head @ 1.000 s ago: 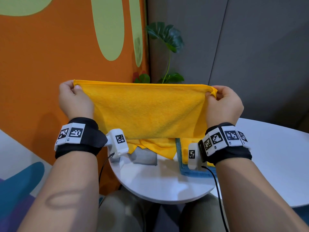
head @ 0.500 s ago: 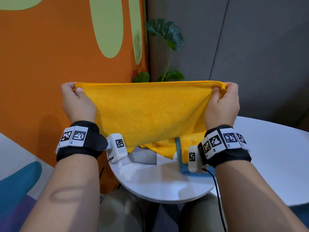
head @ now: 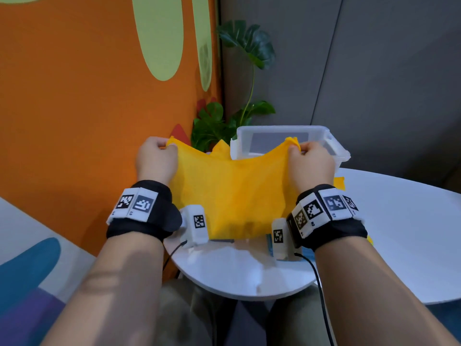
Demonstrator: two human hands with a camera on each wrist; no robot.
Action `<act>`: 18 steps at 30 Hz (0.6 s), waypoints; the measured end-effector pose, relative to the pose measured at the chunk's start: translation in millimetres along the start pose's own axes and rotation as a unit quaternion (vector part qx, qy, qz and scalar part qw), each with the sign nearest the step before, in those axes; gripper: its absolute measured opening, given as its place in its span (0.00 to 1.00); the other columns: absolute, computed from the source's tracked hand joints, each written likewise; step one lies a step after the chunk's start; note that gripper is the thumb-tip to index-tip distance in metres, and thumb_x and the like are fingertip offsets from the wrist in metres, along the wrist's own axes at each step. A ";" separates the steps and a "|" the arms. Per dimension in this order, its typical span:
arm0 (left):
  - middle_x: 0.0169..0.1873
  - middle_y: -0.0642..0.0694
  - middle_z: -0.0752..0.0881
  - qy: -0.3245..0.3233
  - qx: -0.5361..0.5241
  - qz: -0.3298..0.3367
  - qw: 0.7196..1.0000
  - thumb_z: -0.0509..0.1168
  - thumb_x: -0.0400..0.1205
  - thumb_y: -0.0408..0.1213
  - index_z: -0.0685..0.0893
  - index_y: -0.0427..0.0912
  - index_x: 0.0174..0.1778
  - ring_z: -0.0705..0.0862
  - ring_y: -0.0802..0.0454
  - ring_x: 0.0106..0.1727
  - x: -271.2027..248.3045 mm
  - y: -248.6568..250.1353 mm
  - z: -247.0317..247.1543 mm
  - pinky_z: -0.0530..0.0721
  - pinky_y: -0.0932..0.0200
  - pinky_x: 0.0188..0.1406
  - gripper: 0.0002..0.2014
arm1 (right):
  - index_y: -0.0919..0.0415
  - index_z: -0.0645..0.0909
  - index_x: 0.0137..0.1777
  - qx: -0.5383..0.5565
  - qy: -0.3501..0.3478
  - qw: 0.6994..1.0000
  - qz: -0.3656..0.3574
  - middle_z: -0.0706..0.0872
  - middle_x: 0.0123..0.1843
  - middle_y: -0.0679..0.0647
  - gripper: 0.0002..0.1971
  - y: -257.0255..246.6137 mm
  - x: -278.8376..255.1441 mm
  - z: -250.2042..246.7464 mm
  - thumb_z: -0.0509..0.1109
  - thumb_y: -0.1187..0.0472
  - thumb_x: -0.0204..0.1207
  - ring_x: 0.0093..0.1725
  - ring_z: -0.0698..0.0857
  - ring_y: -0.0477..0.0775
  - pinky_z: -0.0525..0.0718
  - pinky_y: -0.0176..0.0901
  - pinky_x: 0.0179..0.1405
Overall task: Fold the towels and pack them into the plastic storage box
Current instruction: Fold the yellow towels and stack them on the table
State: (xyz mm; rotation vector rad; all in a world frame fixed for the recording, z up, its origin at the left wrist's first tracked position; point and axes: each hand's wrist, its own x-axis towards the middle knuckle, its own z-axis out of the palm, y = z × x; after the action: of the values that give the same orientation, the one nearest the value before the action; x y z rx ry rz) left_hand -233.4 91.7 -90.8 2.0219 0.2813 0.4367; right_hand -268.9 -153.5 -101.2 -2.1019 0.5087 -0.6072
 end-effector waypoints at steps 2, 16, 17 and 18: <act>0.52 0.42 0.86 -0.042 -0.018 0.018 0.999 0.65 0.81 0.41 0.82 0.48 0.51 0.84 0.40 0.50 -11.3 9.8 13.9 0.84 0.45 0.49 0.05 | 0.58 0.82 0.50 0.006 -0.039 0.999 -0.015 0.81 0.37 0.50 0.14 -8.3 -5.8 4.9 0.60 0.50 0.82 0.43 0.79 0.53 0.71 0.42 0.40; 0.30 0.52 0.85 -0.152 -0.063 0.073 0.984 0.73 0.75 0.43 0.86 0.48 0.31 0.85 0.49 0.39 -55.6 45.7 41.3 0.88 0.40 0.48 0.08 | 0.57 0.88 0.37 0.047 -0.164 0.980 -0.102 0.89 0.33 0.52 0.15 -31.1 -28.7 19.6 0.65 0.50 0.77 0.40 0.88 0.56 0.88 0.60 0.43; 0.30 0.49 0.85 -0.155 -0.064 0.069 0.983 0.73 0.76 0.43 0.86 0.47 0.32 0.85 0.48 0.38 -55.8 46.1 41.1 0.89 0.40 0.47 0.08 | 0.57 0.88 0.37 0.038 -0.167 0.979 -0.112 0.89 0.34 0.53 0.15 -31.9 -29.1 18.3 0.65 0.51 0.77 0.40 0.88 0.56 0.88 0.60 0.43; 0.32 0.45 0.87 -0.159 -0.066 0.064 0.983 0.71 0.78 0.42 0.87 0.44 0.33 0.86 0.45 0.37 -56.6 47.1 40.6 0.90 0.42 0.45 0.09 | 0.57 0.88 0.37 0.025 -0.170 0.977 -0.125 0.88 0.35 0.55 0.15 -32.9 -29.7 16.7 0.64 0.52 0.78 0.40 0.87 0.57 0.88 0.59 0.44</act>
State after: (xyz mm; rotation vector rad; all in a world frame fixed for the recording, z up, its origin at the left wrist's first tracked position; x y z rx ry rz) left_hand -267.0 15.9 -77.1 1.9488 -0.0732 0.2005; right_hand -278.3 -108.6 -89.3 -2.1785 0.0356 -0.3822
